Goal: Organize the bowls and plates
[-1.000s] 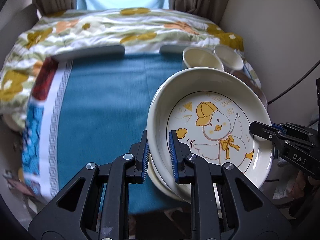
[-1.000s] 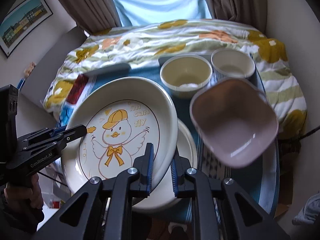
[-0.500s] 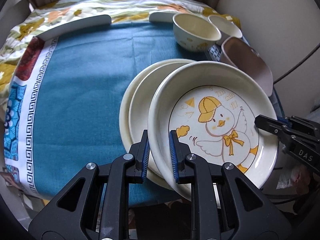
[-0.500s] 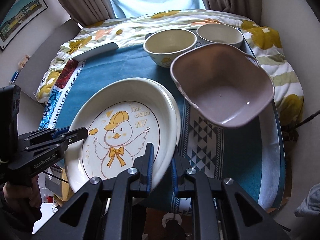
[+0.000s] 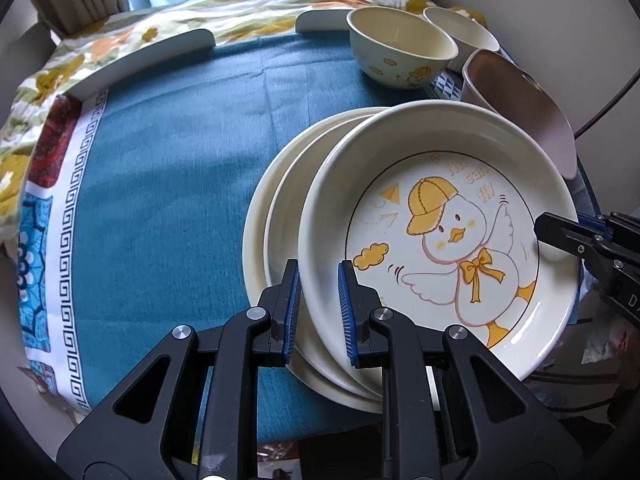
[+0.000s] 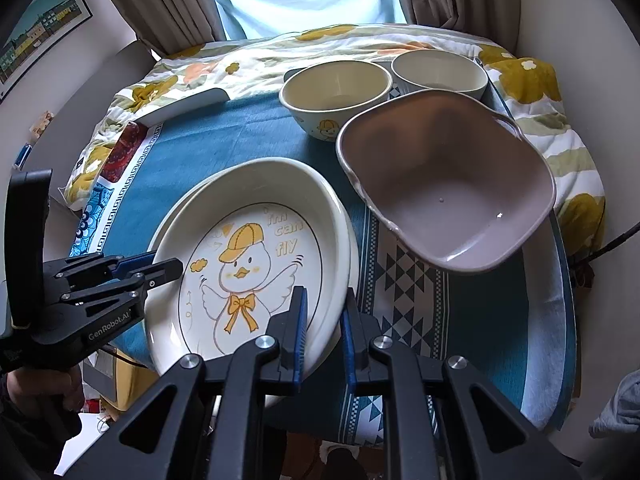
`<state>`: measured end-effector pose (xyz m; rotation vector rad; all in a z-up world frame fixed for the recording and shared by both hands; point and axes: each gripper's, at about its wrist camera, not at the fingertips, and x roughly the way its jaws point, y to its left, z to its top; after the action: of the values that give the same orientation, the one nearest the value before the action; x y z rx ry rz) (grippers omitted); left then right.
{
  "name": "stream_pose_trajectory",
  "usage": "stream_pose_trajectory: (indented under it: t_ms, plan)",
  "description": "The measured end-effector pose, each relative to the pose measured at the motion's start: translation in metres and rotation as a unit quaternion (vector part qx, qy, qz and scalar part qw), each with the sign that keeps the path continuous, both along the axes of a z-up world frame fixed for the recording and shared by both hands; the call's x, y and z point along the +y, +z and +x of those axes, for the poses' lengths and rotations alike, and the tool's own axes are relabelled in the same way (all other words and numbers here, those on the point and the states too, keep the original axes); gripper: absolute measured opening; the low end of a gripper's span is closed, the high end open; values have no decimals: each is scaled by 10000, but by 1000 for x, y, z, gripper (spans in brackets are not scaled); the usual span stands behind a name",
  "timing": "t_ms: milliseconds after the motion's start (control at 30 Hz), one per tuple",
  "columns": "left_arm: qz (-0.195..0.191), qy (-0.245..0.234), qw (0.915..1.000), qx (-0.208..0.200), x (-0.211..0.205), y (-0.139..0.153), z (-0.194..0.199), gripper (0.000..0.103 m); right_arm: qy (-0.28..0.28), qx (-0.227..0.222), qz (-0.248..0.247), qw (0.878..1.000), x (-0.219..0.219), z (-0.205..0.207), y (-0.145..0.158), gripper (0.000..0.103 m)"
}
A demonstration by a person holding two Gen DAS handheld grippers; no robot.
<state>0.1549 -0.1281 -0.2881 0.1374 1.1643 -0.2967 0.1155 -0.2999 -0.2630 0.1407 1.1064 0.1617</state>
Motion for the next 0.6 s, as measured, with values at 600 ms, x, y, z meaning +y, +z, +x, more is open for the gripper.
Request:
stream_pose_trajectory:
  t_ms: [600]
  plan:
    - [937, -197, 9947, -367, -21, 4, 0, 16, -31, 86, -9, 10000, -1, 2, -7, 15]
